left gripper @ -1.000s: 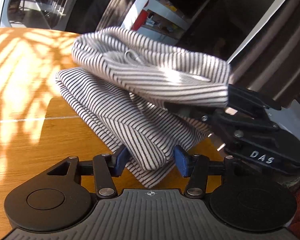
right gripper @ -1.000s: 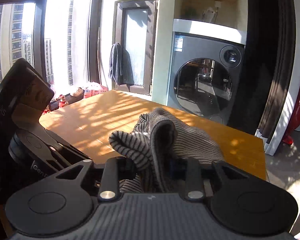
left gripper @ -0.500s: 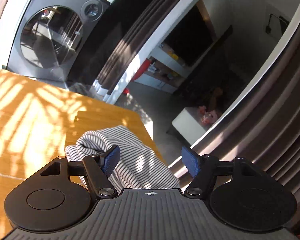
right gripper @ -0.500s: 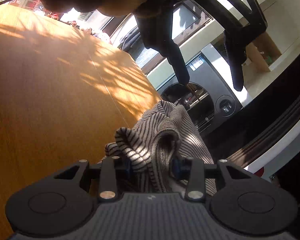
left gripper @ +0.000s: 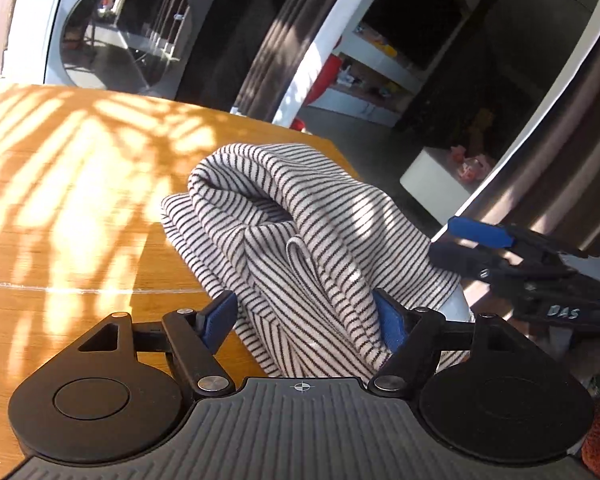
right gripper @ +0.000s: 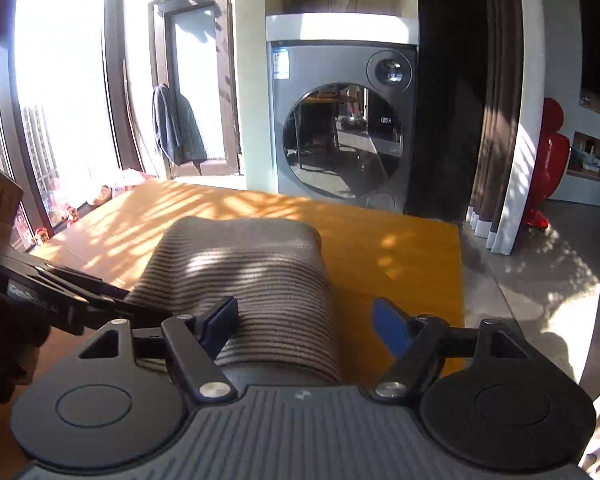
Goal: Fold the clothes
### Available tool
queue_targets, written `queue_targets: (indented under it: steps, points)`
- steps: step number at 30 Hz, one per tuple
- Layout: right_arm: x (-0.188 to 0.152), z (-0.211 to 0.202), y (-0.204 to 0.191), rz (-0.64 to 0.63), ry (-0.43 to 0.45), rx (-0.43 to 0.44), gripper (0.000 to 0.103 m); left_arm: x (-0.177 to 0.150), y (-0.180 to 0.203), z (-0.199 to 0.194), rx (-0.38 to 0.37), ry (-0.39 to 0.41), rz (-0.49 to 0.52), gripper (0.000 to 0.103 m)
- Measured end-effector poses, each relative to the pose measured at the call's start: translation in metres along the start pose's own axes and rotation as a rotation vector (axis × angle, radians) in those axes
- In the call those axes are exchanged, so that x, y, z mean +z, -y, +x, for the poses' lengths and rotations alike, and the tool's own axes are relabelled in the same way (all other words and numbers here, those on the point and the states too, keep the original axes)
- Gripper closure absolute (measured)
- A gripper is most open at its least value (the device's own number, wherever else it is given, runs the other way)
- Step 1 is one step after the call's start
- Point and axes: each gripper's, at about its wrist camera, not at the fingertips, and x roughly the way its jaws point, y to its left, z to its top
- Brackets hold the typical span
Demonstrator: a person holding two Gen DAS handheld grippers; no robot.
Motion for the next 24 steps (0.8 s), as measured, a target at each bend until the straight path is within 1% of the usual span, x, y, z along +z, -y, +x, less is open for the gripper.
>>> queue_targets:
  steps: [1,2,4,7,8,9,10,11,12,13,14,15,16,19,20,21,22,23,24]
  points:
    - [-0.012,0.018,0.0,0.004,-0.037,-0.023,0.027,-0.001,0.004,-0.001,0.025,0.007,0.033,0.025]
    - [-0.017,0.018,0.003,0.051,-0.027,-0.007,0.027,-0.003,0.008,-0.004,0.042,0.017,0.06,0.024]
    - [-0.014,0.012,0.012,0.108,-0.031,0.019,0.027,-0.007,0.017,-0.009,0.076,0.036,0.114,0.024]
    - [-0.006,0.001,0.013,0.095,-0.039,0.037,0.028,-0.009,0.026,-0.01,0.096,0.051,0.168,0.024]
    - [0.0,-0.001,0.01,0.071,-0.026,0.037,0.028,-0.009,0.028,-0.011,0.102,0.056,0.184,0.024]
    - [0.006,-0.004,0.008,0.051,-0.009,0.042,0.033,-0.01,0.031,-0.013,0.107,0.061,0.199,0.024]
    - [0.015,-0.003,0.003,0.038,0.013,0.064,0.043,-0.011,0.032,-0.014,0.108,0.064,0.206,0.024]
    - [0.024,-0.001,-0.001,0.025,0.035,0.087,0.049,-0.011,0.032,-0.013,0.107,0.065,0.205,0.024]
    - [0.034,0.0,-0.006,0.012,0.057,0.109,0.058,-0.012,0.032,-0.013,0.105,0.065,0.205,0.024]
    - [0.04,0.003,-0.011,-0.002,0.079,0.121,0.061,-0.011,0.032,-0.013,0.102,0.064,0.202,0.024]
    - [0.046,0.008,-0.016,-0.018,0.084,0.122,0.061,-0.011,0.032,-0.012,0.101,0.064,0.202,0.024]
    - [0.048,0.019,-0.02,-0.036,0.067,0.122,0.061,-0.011,0.032,-0.012,0.1,0.065,0.202,0.024]
    - [0.048,0.033,-0.023,-0.053,0.027,0.122,0.061,-0.011,0.033,-0.011,0.099,0.065,0.202,0.024]
    - [0.029,0.072,-0.031,-0.126,-0.085,0.103,0.06,-0.015,0.025,-0.013,0.084,0.068,0.196,0.023]
    - [0.029,0.071,-0.031,-0.134,-0.08,0.107,0.06,-0.014,0.02,-0.011,0.067,0.062,0.18,0.021]
    - [0.032,0.064,-0.026,-0.113,-0.058,0.112,0.059,-0.013,0.014,-0.009,0.051,0.056,0.164,0.016]
    - [0.035,0.056,-0.022,-0.091,-0.035,0.117,0.047,-0.012,0.009,-0.006,0.034,0.049,0.148,0.013]
    - [0.035,0.048,-0.016,-0.07,-0.012,0.109,0.037,-0.009,0.0,-0.003,0.002,0.029,0.117,0.011]
    - [0.035,0.04,-0.005,-0.043,0.014,0.078,0.025,-0.005,-0.008,0.001,-0.031,0.008,0.085,0.011]
